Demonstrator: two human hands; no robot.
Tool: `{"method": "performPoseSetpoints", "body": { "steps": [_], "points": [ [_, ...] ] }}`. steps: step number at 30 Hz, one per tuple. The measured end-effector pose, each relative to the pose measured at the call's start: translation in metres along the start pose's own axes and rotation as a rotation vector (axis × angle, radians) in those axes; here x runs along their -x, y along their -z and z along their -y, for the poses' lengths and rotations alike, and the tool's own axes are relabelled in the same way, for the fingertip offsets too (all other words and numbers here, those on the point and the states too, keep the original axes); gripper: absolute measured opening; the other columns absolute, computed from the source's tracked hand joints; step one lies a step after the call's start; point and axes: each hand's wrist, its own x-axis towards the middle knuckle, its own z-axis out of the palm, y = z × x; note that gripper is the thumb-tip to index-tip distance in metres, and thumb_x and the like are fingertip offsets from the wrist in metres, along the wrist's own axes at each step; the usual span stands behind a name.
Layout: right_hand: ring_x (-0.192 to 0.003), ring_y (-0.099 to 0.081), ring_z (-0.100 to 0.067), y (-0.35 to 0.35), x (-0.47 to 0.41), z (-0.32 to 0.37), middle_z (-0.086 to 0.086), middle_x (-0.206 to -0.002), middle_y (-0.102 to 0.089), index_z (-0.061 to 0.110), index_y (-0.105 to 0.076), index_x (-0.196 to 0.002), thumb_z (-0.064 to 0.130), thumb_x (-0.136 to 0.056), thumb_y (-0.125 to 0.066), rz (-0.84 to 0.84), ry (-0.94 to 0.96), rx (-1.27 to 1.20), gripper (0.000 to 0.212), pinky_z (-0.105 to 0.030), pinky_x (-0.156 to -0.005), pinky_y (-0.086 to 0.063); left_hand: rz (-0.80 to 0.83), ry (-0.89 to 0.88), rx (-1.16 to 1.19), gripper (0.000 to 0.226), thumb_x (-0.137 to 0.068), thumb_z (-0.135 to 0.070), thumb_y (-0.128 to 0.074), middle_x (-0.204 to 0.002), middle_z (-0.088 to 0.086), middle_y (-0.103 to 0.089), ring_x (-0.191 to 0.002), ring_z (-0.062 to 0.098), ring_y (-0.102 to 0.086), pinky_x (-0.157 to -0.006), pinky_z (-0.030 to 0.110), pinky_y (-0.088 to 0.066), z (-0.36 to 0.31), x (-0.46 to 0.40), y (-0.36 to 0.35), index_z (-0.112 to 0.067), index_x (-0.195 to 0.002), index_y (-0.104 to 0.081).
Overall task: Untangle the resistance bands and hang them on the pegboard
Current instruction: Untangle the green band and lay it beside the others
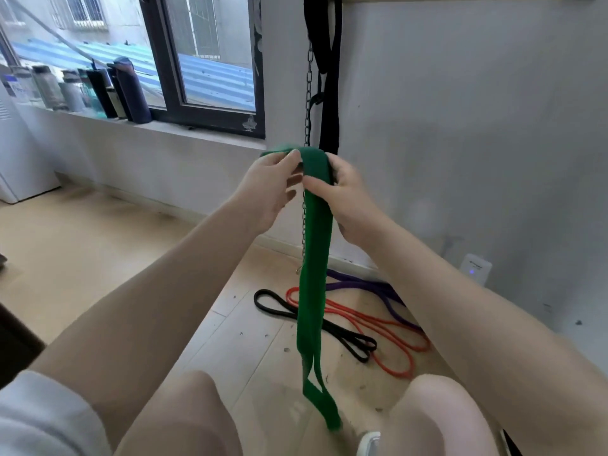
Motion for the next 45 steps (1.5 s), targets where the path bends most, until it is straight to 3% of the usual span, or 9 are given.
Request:
{"method": "performPoseSetpoints", "body": {
  "steps": [3, 13, 19, 28, 31, 34, 36, 41, 45],
  "points": [
    [-0.092, -0.062, -0.027, 0.003, -0.009, -0.007, -0.01, -0.1, -0.064, 0.012, -0.057, -0.108, 0.013, -0.089, -0.059, -0.115, -0.079, -0.08, 0.018, -0.045, -0.085, -0.054, 0.083, 0.079, -0.077, 0.03, -0.097, -0.03, -0.044, -0.104, 0.007, -0.067, -0.094, 0.021, -0.066, -0.085, 0.032, -0.055, 0.04, 0.024, 0.003, -0.009, -0.114, -0.056],
    [-0.07, -0.054, -0.019, -0.011, -0.021, -0.024, -0.009, -0.078, -0.055, 0.001, -0.054, -0.094, 0.002, -0.095, -0.044, -0.127, -0.204, -0.525, 0.011, -0.03, -0.065, -0.049, -0.034, -0.227, -0.322, 0.033, -0.093, -0.001, -0.047, -0.092, -0.009, -0.067, -0.082, -0.005, -0.064, -0.076, 0.012, -0.051, 0.084, 0.034, 0.018, -0.017, -0.118, -0.06],
    [-0.103, -0.061, -0.013, -0.011, 0.001, -0.053, -0.003, -0.116, -0.061, 0.012, -0.047, -0.129, 0.028, -0.094, -0.052, -0.005, -0.126, -0.059, 0.039, -0.028, -0.088, -0.052, -0.12, -0.148, -0.008, 0.018, -0.091, 0.001, -0.051, -0.085, 0.0, -0.068, -0.076, 0.007, -0.068, -0.069, 0.018, -0.054, 0.053, 0.012, 0.009, -0.014, -0.092, -0.061],
    [-0.105, -0.061, -0.01, -0.005, 0.059, -0.138, 0.0, -0.119, -0.06, 0.018, -0.049, -0.121, 0.005, -0.091, -0.055, 0.168, -0.324, 0.026, 0.034, -0.032, -0.092, -0.053, -0.242, 0.105, 0.223, 0.006, -0.09, -0.001, -0.054, -0.08, 0.009, -0.064, -0.067, 0.012, -0.066, -0.067, 0.021, -0.057, 0.057, -0.013, 0.009, 0.0, -0.085, -0.058],
    [-0.095, -0.065, -0.011, 0.0, 0.051, -0.125, 0.002, -0.106, -0.065, 0.019, -0.054, -0.111, 0.003, -0.089, -0.057, 0.093, -0.318, 0.009, 0.027, -0.023, -0.079, -0.056, -0.208, 0.221, 0.331, 0.03, -0.095, -0.018, -0.05, -0.098, 0.011, -0.068, -0.087, 0.015, -0.069, -0.083, 0.027, -0.054, 0.075, -0.02, 0.021, 0.001, -0.118, -0.053],
    [-0.097, -0.066, -0.031, 0.0, 0.029, -0.112, -0.013, -0.105, -0.067, 0.013, -0.057, -0.106, 0.01, -0.09, -0.057, -0.025, -0.347, -0.045, 0.016, -0.04, -0.082, -0.056, -0.033, 0.387, -0.046, 0.048, -0.098, -0.043, -0.035, -0.122, 0.008, -0.062, -0.119, 0.023, -0.055, -0.101, 0.037, -0.04, 0.115, -0.003, 0.025, -0.008, -0.126, -0.05],
    [-0.093, -0.065, -0.039, -0.005, 0.015, -0.108, -0.02, -0.1, -0.067, 0.009, -0.061, -0.098, 0.014, -0.09, -0.059, -0.037, -0.416, -0.033, 0.009, -0.051, -0.085, -0.053, 0.106, 0.424, -0.167, 0.051, -0.097, -0.047, -0.03, -0.124, 0.009, -0.061, -0.117, 0.025, -0.055, -0.104, 0.039, -0.039, 0.144, 0.018, 0.022, -0.01, -0.12, -0.056],
    [-0.073, -0.063, -0.018, -0.021, 0.004, -0.107, -0.006, -0.083, -0.064, 0.007, -0.059, -0.094, 0.012, -0.09, -0.06, -0.025, -0.504, -0.158, 0.007, -0.025, -0.054, -0.053, 0.078, 0.231, -0.197, 0.024, -0.095, -0.024, -0.049, -0.105, 0.007, -0.067, -0.094, 0.019, -0.066, -0.072, 0.023, -0.056, 0.18, 0.047, 0.022, -0.013, -0.116, -0.053],
    [-0.071, -0.063, -0.022, -0.027, -0.006, -0.105, -0.011, -0.08, -0.064, 0.003, -0.06, -0.088, 0.009, -0.09, -0.059, -0.043, -0.535, -0.293, 0.006, -0.029, -0.056, -0.054, -0.176, 0.025, -0.208, 0.034, -0.087, -0.008, -0.061, -0.098, -0.012, -0.062, -0.089, 0.01, -0.066, -0.075, 0.021, -0.057, 0.178, 0.054, 0.014, -0.013, -0.118, -0.051]
  ]
}}
